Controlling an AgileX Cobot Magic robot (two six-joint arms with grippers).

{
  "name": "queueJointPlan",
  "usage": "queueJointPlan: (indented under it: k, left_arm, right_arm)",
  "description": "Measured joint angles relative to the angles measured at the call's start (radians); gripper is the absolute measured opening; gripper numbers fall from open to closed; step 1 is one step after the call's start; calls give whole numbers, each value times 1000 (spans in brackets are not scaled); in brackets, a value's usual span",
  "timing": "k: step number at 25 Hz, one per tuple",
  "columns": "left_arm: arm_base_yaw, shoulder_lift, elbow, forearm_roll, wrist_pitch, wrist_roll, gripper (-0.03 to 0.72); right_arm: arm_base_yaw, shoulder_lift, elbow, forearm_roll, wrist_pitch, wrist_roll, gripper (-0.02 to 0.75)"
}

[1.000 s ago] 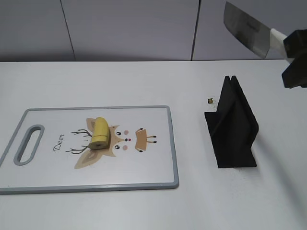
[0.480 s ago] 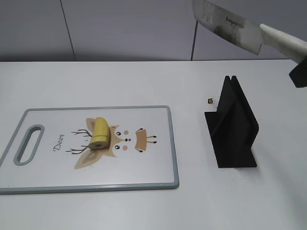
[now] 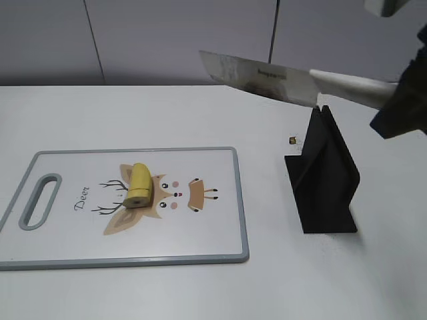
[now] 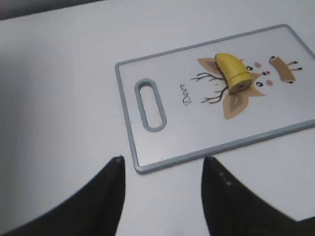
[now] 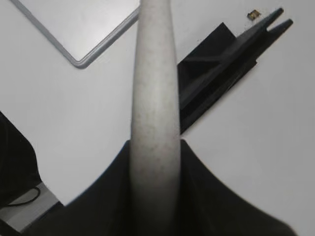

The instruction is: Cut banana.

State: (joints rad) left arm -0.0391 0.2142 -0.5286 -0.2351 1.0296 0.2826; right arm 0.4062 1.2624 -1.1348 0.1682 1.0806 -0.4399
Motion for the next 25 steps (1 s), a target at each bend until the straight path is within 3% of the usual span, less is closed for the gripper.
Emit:
queueJointPlan:
  k: [8,13,17,20,25]
  left_arm:
    - [0,274,-102,-196,-61,294,498]
    - [0,490,-202,-340,-71,564,529]
    - [0,664,-335,-374,-28,754,606]
    - [0,812,-449,-376,62,872,620]
    - [-1,1023,-637,-364,155,956,618]
  right_arm:
    - [0,147,-119,113,13,-361,163]
    - [0,250,-189,162,17,-499,163]
    - [0,344,-255,169,17,-563,163]
    - [0,411,-306,174,17,-625,163]
    - [0,514,-393,231,68,-746,163]
